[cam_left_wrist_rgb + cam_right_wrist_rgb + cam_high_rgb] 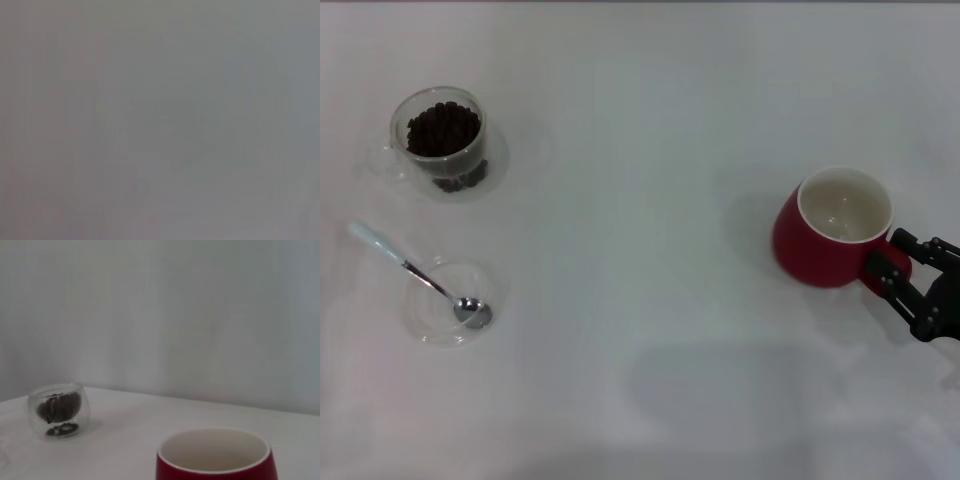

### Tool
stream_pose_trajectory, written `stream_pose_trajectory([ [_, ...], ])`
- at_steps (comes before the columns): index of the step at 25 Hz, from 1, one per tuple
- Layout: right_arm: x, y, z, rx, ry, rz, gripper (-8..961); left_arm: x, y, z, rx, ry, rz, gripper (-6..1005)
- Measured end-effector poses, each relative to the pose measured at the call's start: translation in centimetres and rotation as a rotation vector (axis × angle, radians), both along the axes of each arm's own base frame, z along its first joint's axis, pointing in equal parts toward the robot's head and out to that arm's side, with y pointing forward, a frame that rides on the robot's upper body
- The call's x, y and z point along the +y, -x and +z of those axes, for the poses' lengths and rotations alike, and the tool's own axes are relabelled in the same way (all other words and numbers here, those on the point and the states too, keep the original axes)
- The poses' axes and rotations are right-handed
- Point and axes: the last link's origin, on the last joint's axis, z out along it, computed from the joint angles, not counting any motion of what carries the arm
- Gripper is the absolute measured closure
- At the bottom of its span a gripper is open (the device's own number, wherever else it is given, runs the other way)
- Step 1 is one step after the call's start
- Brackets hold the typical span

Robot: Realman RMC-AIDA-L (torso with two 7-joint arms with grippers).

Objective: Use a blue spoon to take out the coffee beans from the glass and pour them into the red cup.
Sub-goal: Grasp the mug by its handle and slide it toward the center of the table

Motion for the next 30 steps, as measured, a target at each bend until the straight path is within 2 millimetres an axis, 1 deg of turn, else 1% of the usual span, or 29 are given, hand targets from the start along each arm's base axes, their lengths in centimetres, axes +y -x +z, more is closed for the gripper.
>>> stream_pose_trajectory([
  [15, 1.1, 0.9, -1.2, -0.003, 0.047, 0.041, 607, 0.0, 0.1, 0.1, 0.004, 0.0, 0.001, 137],
  [27, 1.4, 1.3, -1.5, -0.014, 0.047, 0.075, 645, -0.1, 0.1, 0.1, 0.006, 0.0, 0.004, 137],
  [30, 1.5, 1.6, -1.7, -0.013, 0.065, 0.088, 720, -0.1, 0.1, 0.1, 0.007, 0.0, 0.004, 137],
])
